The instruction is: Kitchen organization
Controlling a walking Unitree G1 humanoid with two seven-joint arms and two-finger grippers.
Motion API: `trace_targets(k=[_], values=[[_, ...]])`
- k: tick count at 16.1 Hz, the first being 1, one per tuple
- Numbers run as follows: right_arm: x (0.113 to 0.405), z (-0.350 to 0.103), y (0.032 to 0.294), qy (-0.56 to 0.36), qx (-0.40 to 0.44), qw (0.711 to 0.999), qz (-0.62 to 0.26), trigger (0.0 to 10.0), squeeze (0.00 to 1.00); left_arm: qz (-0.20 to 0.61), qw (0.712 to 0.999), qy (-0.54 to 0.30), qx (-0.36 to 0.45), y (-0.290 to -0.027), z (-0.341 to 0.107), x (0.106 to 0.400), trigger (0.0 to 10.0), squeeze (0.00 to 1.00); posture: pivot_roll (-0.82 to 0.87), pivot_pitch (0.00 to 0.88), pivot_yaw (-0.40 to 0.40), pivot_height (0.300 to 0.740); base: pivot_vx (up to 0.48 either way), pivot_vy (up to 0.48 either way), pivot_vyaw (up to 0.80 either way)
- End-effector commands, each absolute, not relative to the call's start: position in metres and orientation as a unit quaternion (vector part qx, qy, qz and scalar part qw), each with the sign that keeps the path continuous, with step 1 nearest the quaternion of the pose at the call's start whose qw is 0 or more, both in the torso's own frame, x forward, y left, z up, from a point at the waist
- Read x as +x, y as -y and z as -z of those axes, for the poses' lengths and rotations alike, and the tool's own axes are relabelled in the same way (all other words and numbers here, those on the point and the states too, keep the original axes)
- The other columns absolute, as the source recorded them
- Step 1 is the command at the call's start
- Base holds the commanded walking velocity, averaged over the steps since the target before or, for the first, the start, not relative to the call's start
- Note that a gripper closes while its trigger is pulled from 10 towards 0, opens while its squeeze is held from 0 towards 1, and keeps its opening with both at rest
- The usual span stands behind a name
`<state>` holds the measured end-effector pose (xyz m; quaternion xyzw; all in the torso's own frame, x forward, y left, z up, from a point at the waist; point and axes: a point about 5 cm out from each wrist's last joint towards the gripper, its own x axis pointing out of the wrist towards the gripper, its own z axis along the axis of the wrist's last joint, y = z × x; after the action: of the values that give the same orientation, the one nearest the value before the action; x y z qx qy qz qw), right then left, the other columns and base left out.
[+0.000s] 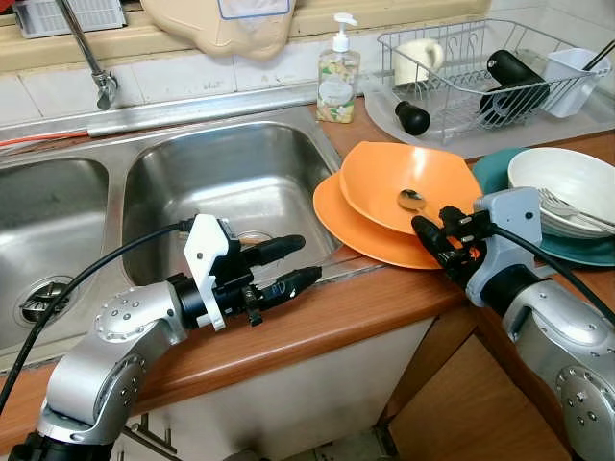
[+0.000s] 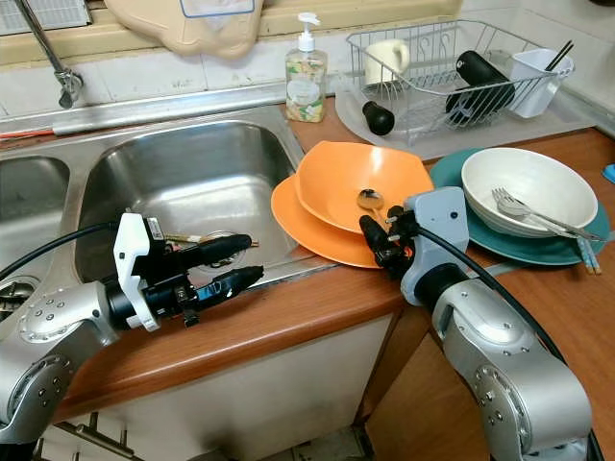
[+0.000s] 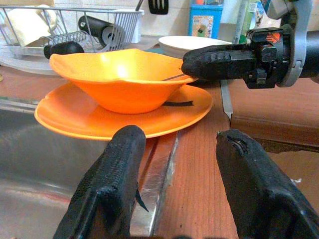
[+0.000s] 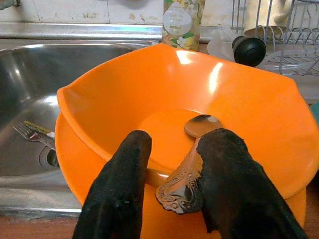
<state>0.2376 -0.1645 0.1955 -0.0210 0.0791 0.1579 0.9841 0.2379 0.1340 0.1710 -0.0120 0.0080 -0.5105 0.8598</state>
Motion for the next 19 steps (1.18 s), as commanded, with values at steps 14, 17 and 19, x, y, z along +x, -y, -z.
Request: trace_targets(k=[14,17,19], values=[[0.243,-0.24,0.147,0.007,0.001,0.965,-0.26,0.0,0.0,0.5,0.851,0.073,0.141,-0.12,-0.209,0.265,10.0,0.0,-0.13,0.0,0.057,0.74,0.0,0.0,0.0],[0.244,-0.244,0.136,0.012,0.004,0.954,-0.299,0.0,0.0,0.479,0.84,0.103,0.232,-0.113,-0.213,0.279,10.0,0.0,-0.13,0.0,0.054,0.74,0.0,0.0,0.0],[0.244,-0.246,0.129,0.014,0.003,0.946,-0.324,0.0,0.0,0.462,0.841,0.122,0.254,-0.108,-0.217,0.291,2.6,0.0,-0.13,0.0,0.05,0.74,0.0,0.0,0.0]])
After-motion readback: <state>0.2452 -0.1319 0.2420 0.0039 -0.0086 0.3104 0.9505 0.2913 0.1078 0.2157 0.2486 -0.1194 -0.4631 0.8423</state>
